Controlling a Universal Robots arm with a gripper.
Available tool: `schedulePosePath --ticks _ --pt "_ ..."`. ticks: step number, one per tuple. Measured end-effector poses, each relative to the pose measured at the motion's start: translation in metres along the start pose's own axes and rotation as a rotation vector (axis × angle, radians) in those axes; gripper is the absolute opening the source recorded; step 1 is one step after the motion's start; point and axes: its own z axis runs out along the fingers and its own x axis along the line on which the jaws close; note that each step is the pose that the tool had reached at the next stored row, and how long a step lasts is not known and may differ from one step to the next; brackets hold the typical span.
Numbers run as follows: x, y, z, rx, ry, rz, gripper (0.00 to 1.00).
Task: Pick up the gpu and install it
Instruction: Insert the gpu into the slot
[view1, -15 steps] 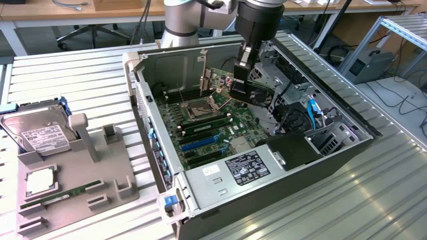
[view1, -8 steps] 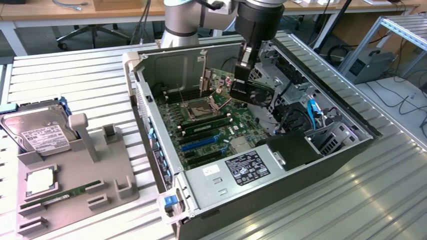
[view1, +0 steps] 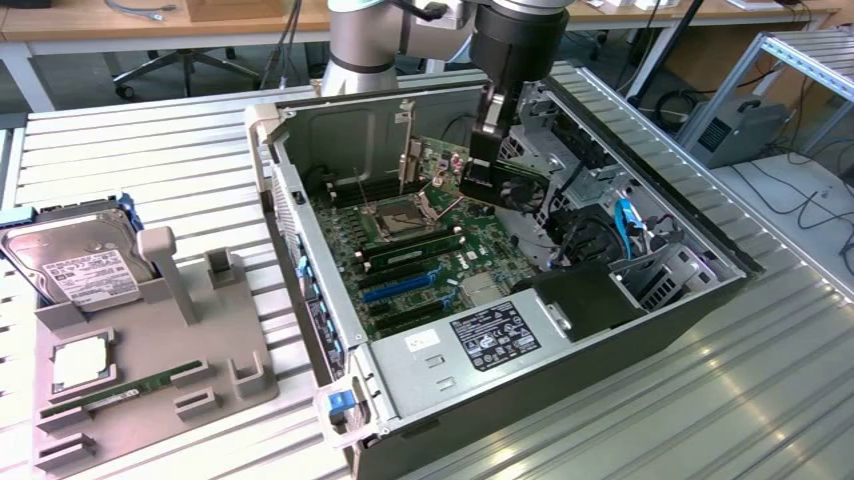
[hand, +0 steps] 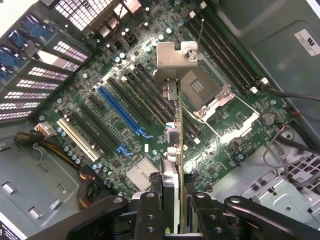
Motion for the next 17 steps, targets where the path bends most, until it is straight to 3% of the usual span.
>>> schedulePosePath --ticks 17 --pt "0.0 0.0 0.0 0.0007 -0.0021 -0.043 0.27"
